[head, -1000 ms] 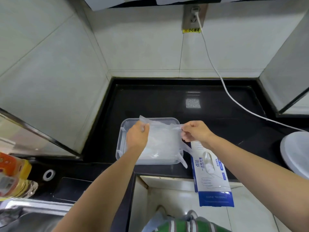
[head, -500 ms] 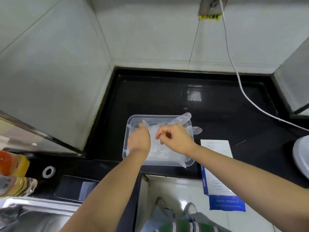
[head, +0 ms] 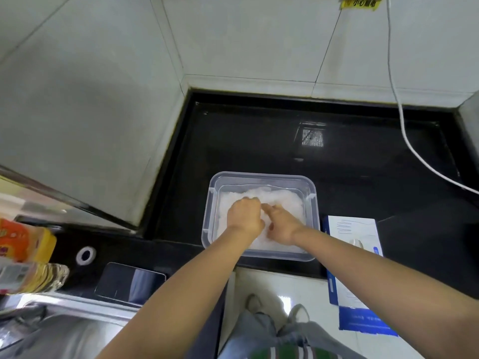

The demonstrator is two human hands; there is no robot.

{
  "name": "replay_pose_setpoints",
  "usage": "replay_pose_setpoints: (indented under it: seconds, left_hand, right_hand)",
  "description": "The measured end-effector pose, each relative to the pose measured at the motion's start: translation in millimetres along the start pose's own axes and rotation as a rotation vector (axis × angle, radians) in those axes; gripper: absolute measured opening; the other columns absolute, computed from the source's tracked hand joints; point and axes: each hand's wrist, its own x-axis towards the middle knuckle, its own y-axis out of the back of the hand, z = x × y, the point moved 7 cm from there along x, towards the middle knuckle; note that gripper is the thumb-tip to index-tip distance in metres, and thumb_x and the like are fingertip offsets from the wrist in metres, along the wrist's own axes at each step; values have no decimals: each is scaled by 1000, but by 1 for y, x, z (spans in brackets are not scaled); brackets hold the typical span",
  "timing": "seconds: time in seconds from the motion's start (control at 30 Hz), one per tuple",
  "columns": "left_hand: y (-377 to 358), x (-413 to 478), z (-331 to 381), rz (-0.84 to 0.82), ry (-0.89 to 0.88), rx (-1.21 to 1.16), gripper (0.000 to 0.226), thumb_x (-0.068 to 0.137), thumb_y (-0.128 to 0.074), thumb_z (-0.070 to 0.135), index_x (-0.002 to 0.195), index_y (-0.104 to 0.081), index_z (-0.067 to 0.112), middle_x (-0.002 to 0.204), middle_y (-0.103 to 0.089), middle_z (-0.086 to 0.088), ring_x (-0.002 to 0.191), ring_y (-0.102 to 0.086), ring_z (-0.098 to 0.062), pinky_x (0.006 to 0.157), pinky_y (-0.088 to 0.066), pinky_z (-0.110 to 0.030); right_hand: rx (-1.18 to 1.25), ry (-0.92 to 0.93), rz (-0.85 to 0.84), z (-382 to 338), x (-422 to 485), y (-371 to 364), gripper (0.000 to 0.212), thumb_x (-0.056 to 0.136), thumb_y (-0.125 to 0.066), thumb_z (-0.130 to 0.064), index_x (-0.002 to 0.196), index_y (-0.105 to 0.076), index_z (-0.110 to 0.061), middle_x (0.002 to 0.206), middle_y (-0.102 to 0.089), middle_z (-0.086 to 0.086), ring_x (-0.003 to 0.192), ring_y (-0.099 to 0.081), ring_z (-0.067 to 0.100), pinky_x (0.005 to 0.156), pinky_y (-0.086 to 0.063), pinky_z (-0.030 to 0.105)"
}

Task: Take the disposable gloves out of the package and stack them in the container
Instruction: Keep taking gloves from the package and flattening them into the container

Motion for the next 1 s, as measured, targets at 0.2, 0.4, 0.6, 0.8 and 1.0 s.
replay_pose_setpoints:
  seconds: [0.2,0.4,0.6,0.8,1.0]
  left_hand:
    - [-45,-4,-29,-289,112,-87,101,82,-73,41,151,-1,26,155,-18,-14,133,-40,-33,102,-43,-37]
    - [-54,-1,-37,-298,123,-89,106,76,-76,47,148,1,35,155,-9,-12,131,-39,-34,101,-43,-40]
    - [-56,-4,-38,-348,152,-60,100,82,-70,46,151,1,33,157,-5,-14,134,-35,-35,104,-41,-41]
    - [-11,-12,-22,-75,125,-1,53,97,-53,32,145,-33,24,136,-50,-9,112,-58,-25,83,-51,-28]
    - [46,-30,46,269,58,-133,25,100,-46,31,117,-60,18,107,-68,-5,92,-65,-21,70,-46,-23]
  right_hand:
    - [-120,-91,24,22,3,4,89,91,-65,-13,157,-6,-20,160,-14,11,143,-29,31,112,-38,37]
    - [-211,-151,-82,28,3,-12,101,87,-69,-9,156,4,-22,158,-1,14,142,-28,35,111,-40,40]
    - [-146,-149,-148,26,3,-14,98,91,-65,-12,156,7,-20,157,-5,13,143,-25,34,114,-36,40]
    - [-129,101,104,-3,-25,29,52,98,-56,-20,147,-40,-16,145,-43,9,120,-52,24,104,-40,29]
    - [103,222,573,18,-78,95,18,94,-54,-15,96,-72,-20,87,-66,-8,70,-57,12,72,-52,31]
